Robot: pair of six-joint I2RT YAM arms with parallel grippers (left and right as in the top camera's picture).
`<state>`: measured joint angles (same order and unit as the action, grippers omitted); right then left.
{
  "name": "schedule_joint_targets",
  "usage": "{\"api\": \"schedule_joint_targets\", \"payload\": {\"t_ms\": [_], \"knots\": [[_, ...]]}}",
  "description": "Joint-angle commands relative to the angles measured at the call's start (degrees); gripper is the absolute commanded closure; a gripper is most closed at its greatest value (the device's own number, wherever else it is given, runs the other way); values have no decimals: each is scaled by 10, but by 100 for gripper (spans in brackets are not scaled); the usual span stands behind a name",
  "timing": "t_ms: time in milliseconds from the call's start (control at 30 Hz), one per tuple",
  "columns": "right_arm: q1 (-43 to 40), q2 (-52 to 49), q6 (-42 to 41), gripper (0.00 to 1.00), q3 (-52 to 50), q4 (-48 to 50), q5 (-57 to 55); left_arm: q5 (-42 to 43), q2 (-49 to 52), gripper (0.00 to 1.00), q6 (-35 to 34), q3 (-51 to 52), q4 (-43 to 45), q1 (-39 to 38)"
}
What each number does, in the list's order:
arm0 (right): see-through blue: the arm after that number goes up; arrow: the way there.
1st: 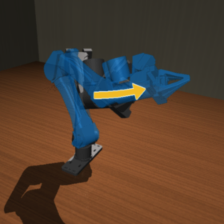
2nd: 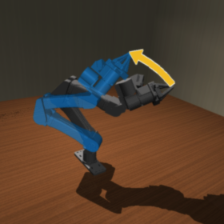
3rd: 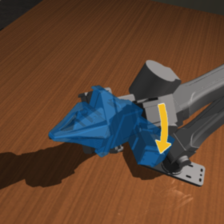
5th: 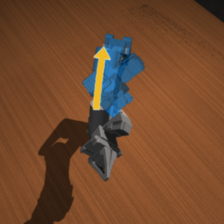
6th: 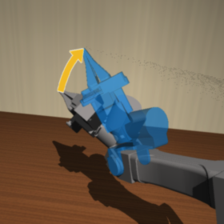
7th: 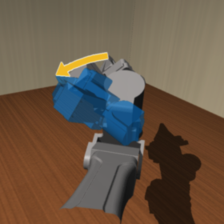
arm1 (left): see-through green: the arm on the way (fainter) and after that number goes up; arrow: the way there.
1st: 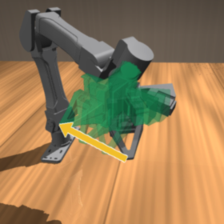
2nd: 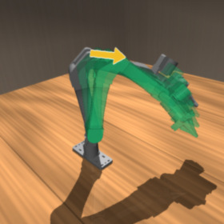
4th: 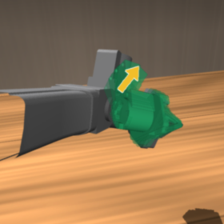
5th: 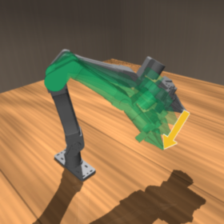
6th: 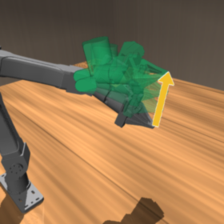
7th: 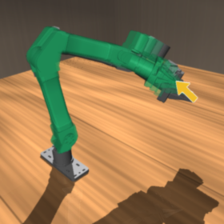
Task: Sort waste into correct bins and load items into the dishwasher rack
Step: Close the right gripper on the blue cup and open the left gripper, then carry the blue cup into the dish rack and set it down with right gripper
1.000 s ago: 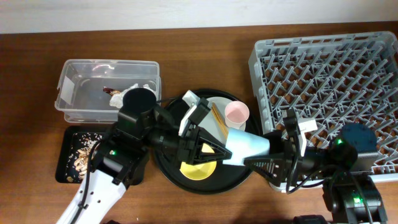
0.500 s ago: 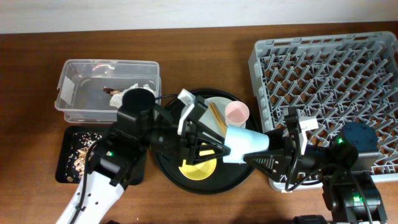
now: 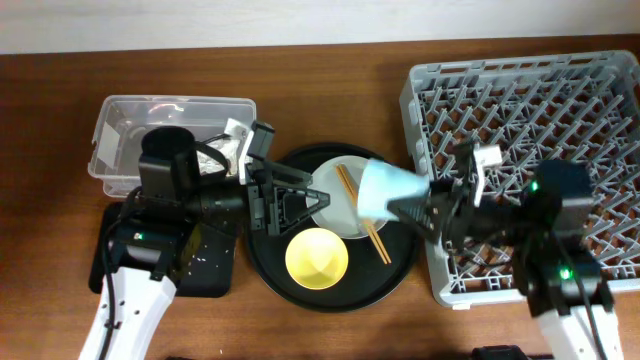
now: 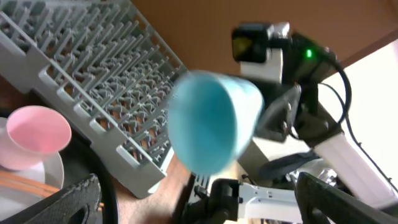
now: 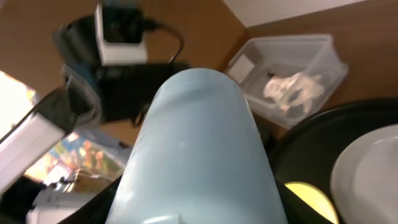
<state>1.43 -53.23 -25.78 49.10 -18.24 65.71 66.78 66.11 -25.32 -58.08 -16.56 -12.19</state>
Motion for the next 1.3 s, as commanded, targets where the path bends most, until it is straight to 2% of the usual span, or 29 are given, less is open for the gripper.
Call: {"api": "schedule_joint_targets", "payload": {"t_ms": [0, 167, 233, 300, 467, 767, 1267], "knots": [[0, -51, 38, 46, 97, -60, -122, -2, 0, 1, 6, -2, -1, 3], [0, -128, 174, 46, 259, -280, -447, -2, 0, 1, 6, -2, -1, 3], [0, -165, 210, 46, 308, -337, -550, -2, 0, 1, 6, -2, -1, 3], [0, -205, 243, 47, 339, -371, -597, -2, 0, 1, 6, -2, -1, 3], [-1, -290, 251, 47, 354, -366, -610, -2, 0, 1, 6, -2, -1, 3], [-1, -426, 271, 46, 354, -286, -645, -2, 0, 1, 6, -2, -1, 3], [-1, -484, 271, 43, 353, -261, -659, -2, 0, 1, 6, -2, -1, 3]]}}
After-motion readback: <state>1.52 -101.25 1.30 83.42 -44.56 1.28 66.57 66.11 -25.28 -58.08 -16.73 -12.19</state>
